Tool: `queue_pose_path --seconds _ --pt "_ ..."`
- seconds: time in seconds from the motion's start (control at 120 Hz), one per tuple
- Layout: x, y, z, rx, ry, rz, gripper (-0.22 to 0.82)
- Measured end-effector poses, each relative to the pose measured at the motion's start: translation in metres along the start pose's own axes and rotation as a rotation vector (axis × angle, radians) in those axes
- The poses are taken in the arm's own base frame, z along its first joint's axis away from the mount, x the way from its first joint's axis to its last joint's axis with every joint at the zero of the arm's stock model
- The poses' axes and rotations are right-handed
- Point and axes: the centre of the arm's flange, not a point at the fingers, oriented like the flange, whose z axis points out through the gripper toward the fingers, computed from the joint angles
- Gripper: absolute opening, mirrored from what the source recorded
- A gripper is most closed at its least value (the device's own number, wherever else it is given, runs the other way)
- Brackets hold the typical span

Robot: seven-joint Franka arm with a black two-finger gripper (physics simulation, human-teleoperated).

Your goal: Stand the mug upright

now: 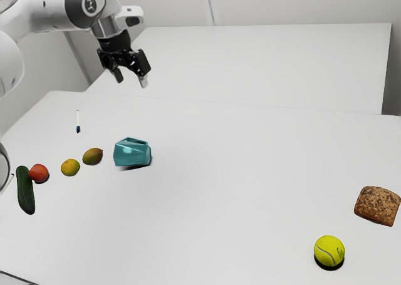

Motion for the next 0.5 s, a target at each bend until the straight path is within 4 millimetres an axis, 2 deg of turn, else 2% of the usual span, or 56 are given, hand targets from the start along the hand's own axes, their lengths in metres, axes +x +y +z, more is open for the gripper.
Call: queue_pose_path --seconds 0.125,0.242,0.342,0.433,0.5 --pt "0.002 -0.007 0.01 -0.021 0.013 0.008 0.6" --pt "0.006 -0.035 0.035 -0.122 0.008 -0.05 0.6" --pt "0.002 -0.066 0.072 -0.248 -0.018 -0.126 0.6" --pt "0.002 -0.106 0.121 -0.37 -0.049 -0.194 0.6" --pt "-0.003 -0.125 0.141 -0.432 -0.05 -0.212 0.6"
